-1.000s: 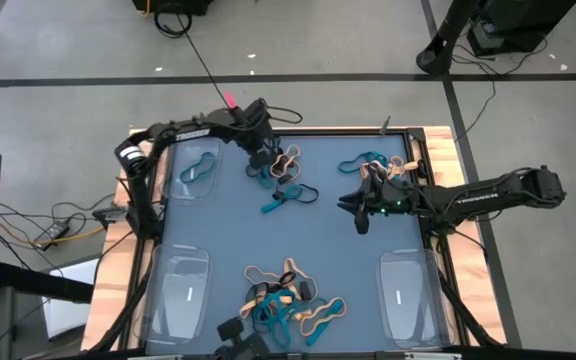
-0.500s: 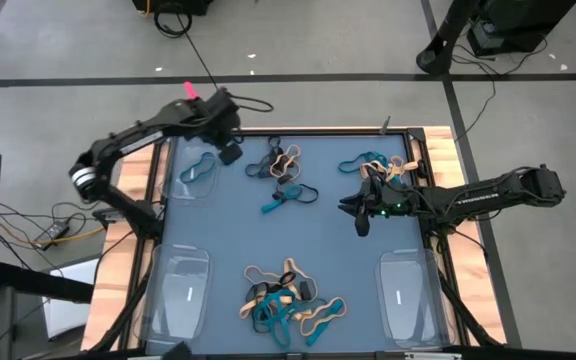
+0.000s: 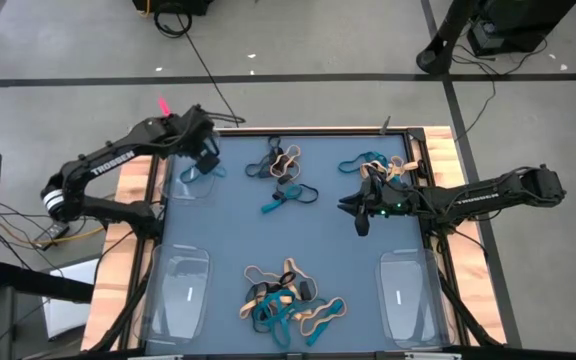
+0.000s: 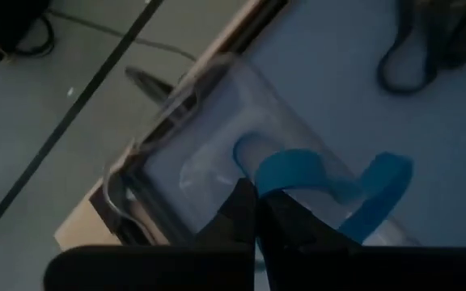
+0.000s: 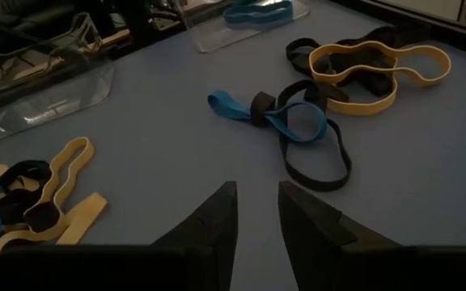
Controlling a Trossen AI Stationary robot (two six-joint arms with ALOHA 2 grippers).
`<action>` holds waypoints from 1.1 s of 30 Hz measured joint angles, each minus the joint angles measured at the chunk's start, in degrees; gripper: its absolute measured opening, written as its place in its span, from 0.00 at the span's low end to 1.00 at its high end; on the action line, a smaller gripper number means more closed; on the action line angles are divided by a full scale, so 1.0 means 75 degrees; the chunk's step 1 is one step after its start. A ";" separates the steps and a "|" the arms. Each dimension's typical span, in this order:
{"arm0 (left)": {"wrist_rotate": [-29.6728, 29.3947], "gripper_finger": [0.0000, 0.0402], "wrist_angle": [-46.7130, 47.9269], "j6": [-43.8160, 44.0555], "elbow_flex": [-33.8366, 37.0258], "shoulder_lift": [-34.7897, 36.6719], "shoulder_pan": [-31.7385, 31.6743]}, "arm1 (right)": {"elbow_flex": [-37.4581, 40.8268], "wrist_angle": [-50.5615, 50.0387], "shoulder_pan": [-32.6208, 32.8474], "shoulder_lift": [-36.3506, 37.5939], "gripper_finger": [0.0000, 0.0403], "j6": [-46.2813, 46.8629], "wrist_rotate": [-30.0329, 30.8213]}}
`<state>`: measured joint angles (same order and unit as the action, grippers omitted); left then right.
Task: Sort rubber bands into baskets
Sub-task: Put the blue rubber band into the top transparent bin
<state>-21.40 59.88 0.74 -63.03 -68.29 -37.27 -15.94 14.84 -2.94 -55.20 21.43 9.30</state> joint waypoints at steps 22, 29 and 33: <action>-0.0362 0.03 -0.0270 -0.0109 0.1323 0.0017 -0.1624 | 0.0000 0.0014 0.0000 0.0000 0.26 -0.0020 0.0000; -0.0336 0.14 -0.0476 -0.0089 0.1323 0.0014 -0.1624 | 0.0000 0.0014 -0.0003 0.0000 0.26 -0.0020 -0.0006; -0.0336 0.27 -0.0460 -0.0031 0.1322 0.0014 -0.1624 | 0.0000 0.0011 -0.0002 0.0000 0.26 -0.0020 -0.0003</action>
<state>-23.92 56.43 0.51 -53.11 -68.18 -49.45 -15.94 14.92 -2.95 -55.20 21.28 9.28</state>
